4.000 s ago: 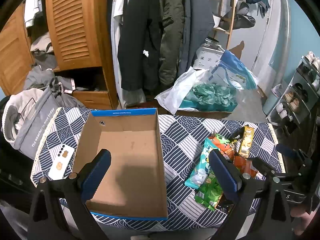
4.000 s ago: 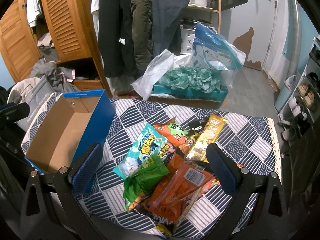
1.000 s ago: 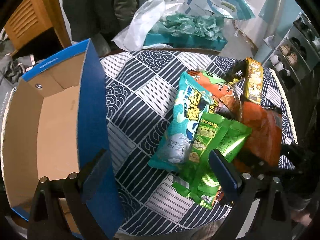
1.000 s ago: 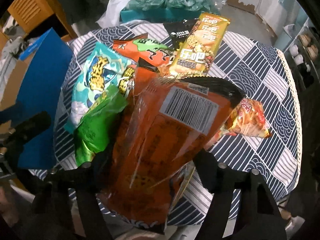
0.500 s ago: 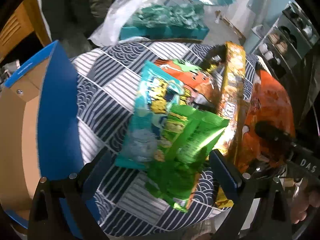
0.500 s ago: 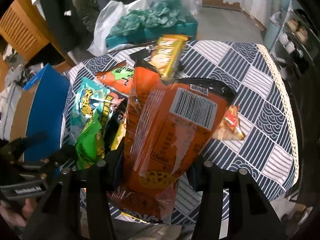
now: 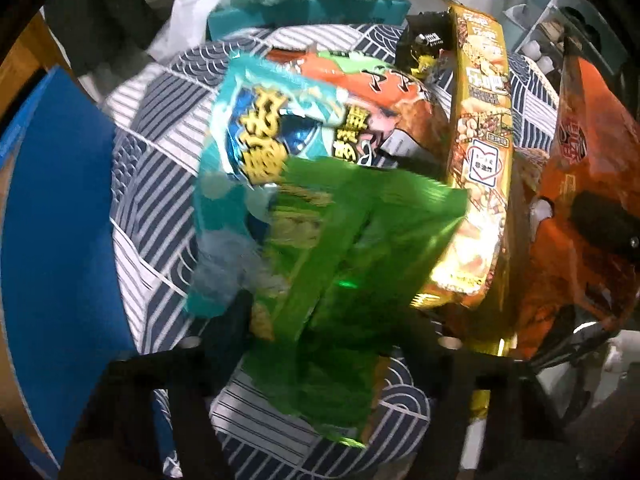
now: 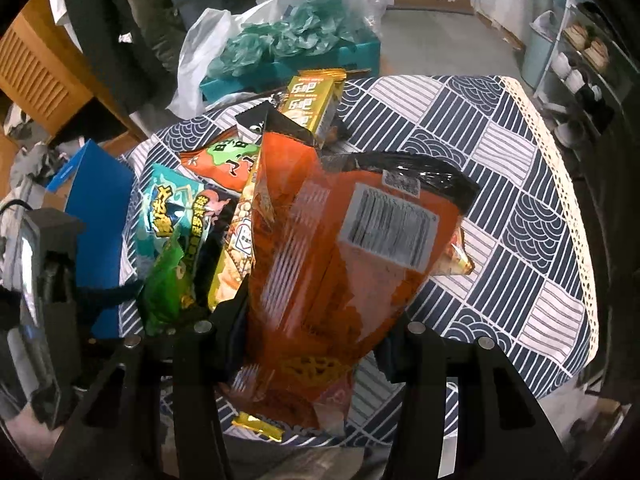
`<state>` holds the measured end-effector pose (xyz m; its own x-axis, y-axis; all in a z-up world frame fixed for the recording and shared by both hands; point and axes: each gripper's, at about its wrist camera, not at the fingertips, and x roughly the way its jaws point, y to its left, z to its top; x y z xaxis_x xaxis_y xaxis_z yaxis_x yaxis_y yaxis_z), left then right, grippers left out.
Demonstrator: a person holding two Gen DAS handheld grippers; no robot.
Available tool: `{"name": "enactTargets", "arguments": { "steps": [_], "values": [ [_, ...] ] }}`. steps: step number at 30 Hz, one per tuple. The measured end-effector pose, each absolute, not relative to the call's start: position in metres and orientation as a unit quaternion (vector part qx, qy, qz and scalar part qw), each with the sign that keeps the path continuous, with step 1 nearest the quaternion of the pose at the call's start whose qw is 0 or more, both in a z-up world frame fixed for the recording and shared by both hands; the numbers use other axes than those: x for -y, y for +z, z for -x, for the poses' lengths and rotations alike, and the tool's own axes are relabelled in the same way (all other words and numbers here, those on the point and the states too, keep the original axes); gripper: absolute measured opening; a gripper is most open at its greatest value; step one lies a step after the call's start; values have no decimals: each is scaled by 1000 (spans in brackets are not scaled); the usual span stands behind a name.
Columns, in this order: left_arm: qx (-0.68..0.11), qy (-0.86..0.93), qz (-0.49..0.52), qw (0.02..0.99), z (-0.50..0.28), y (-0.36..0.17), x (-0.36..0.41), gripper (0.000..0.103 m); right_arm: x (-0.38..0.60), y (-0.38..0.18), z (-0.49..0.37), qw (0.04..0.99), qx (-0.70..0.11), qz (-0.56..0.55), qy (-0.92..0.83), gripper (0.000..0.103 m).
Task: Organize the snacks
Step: 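Grasp the green snack bag with the left tool while the right tool lifts the orange bag, then carry the green bag and orange bag over the cardboard box with both tools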
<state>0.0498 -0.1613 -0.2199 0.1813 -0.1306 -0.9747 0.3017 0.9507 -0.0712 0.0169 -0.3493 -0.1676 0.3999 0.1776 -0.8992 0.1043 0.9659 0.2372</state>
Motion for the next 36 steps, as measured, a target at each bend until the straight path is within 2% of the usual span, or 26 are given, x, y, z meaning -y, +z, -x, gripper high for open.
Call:
{"name": "enactTargets", "arguments": {
  "steps": [8, 19, 36],
  "values": [
    [-606, -148, -50, 780, -43, -198, 148, 53, 344, -161, -18, 834, -538, -118, 25, 50],
    [-576, -150, -24, 803, -38, -152, 123, 51, 335, -142, -20, 847, -519, -110, 30, 50],
    [-489, -127, -22, 863, -29, -73, 72, 51, 291, -94, -24, 877, -470, -74, 67, 50]
  ]
}}
